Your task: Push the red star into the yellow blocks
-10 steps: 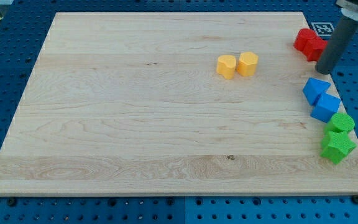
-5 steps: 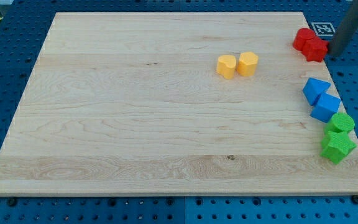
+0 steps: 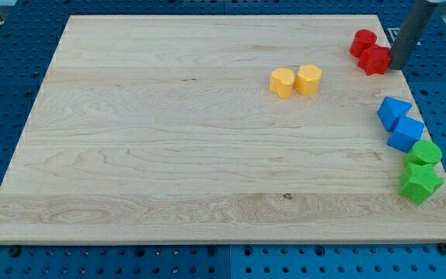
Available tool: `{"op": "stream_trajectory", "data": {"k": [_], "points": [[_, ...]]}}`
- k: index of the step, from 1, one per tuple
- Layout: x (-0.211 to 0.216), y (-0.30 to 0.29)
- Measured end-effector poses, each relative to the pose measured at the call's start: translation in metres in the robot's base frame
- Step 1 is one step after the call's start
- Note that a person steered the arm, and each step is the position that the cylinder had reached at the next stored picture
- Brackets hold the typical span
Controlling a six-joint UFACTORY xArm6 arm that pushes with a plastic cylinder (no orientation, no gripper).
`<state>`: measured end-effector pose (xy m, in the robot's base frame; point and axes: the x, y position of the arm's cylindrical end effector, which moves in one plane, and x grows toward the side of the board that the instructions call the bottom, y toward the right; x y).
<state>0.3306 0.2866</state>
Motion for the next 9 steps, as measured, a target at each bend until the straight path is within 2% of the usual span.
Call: {"op": "stream_trajectory", "data": {"k": [3, 7, 9], "points": [[0.000, -0.020], [-0.003, -0.108], [-0.035, -0.111]]}}
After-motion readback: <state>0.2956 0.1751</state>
